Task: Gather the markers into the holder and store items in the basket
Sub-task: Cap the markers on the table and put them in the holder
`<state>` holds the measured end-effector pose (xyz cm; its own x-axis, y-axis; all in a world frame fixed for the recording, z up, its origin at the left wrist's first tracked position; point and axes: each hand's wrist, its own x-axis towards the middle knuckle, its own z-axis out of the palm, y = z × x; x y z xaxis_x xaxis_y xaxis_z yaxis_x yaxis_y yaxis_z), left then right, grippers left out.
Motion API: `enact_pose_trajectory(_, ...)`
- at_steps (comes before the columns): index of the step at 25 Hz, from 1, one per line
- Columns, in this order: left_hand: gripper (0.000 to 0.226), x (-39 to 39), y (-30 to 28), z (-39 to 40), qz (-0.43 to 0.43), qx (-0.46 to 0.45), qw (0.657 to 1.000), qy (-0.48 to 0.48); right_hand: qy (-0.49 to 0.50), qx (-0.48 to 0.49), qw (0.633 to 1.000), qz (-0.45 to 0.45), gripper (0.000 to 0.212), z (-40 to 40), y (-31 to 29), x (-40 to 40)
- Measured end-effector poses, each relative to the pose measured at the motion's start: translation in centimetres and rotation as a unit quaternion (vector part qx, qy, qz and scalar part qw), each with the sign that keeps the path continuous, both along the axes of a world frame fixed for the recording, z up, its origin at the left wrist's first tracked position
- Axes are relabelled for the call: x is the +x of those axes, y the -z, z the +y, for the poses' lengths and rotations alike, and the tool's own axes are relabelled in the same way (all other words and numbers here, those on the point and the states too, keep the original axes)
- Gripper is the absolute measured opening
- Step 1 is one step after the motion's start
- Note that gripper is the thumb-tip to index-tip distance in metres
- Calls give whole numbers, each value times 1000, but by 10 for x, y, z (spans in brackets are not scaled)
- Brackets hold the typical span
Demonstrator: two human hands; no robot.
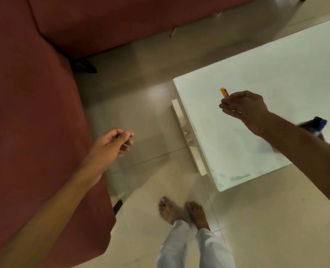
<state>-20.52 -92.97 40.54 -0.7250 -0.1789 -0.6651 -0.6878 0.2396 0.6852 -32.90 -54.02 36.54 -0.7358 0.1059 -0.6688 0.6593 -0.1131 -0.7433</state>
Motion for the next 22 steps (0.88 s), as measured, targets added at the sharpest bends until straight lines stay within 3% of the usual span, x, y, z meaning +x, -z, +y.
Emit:
enact_pose_trajectory(9, 21, -164, 20, -28, -6, 8, 994, 105, -24, 186, 982, 16, 24, -19, 51, -99)
enact_pose_trajectory(14, 18, -290, 50, -14, -56, -3, 980, 189, -133, 364, 917, 93, 26, -29, 71, -186)
enact_pose_trajectory(17, 16, -364, 79, 2, -67, -16, 968, 241, -169, 381, 902, 114, 25, -40, 80, -243)
enact_pose_trajectory(22, 20, -463, 178, 44, -90, -26, 952, 290, -151, 308, 934, 96, 29, -36, 126, -325)
